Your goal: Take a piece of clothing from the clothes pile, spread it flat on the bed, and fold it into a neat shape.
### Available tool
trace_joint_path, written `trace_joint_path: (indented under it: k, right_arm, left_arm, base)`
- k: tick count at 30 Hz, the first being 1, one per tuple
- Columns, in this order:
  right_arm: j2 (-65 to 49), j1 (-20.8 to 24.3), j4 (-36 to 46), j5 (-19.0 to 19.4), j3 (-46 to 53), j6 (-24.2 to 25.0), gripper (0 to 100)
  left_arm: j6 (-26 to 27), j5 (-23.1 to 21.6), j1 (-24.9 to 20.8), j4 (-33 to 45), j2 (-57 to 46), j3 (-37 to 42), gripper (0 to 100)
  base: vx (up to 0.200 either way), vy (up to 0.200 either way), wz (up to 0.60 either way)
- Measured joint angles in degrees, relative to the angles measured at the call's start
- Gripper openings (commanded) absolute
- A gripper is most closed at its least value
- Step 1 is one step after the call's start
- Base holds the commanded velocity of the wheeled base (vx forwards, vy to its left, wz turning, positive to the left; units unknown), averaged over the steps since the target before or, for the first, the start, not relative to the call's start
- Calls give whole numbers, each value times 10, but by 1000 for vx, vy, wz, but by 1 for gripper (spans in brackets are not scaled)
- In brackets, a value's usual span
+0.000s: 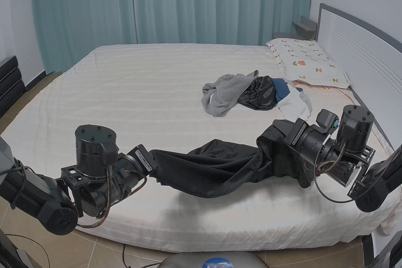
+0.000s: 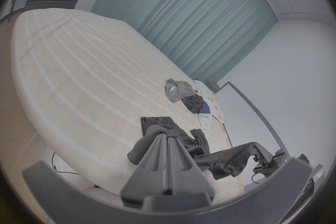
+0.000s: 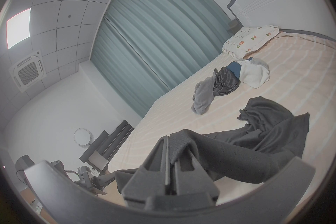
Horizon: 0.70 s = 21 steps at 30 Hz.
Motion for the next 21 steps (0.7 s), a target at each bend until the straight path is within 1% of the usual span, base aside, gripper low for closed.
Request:
trace_joint_path:
  k: [21]
  right_arm:
    - [-1, -9, -24, -1, -3, 0, 0]
  left_arm:
    - [0, 1, 14, 0, -1, -5, 0]
  base:
    - [0, 200, 0]
